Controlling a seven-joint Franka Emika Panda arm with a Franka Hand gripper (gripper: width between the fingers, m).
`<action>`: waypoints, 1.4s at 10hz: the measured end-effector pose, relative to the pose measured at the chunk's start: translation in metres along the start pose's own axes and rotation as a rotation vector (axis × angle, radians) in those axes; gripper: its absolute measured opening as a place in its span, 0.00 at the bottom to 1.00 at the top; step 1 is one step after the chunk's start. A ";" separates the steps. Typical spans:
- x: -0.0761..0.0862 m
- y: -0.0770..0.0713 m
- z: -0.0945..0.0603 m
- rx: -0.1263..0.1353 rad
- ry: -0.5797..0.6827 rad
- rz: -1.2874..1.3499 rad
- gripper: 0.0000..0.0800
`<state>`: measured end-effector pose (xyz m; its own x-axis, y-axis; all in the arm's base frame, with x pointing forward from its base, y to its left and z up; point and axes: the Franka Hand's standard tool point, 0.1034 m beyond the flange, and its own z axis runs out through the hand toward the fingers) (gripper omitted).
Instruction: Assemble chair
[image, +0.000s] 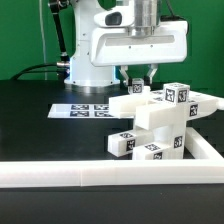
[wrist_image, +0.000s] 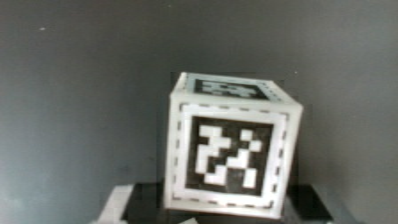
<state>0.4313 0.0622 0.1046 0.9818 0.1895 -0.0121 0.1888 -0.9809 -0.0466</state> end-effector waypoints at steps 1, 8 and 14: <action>0.015 0.008 -0.014 0.003 0.003 -0.021 0.36; 0.050 0.016 -0.031 -0.038 0.078 -0.117 0.36; 0.093 0.012 -0.044 -0.096 0.048 -0.280 0.36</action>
Offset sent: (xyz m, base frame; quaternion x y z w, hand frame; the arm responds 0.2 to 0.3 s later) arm 0.0417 0.0041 0.0235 -0.0546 0.0284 -0.0780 0.9951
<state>0.5263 0.0665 0.1470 0.8906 0.4534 0.0351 0.4513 -0.8908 0.0534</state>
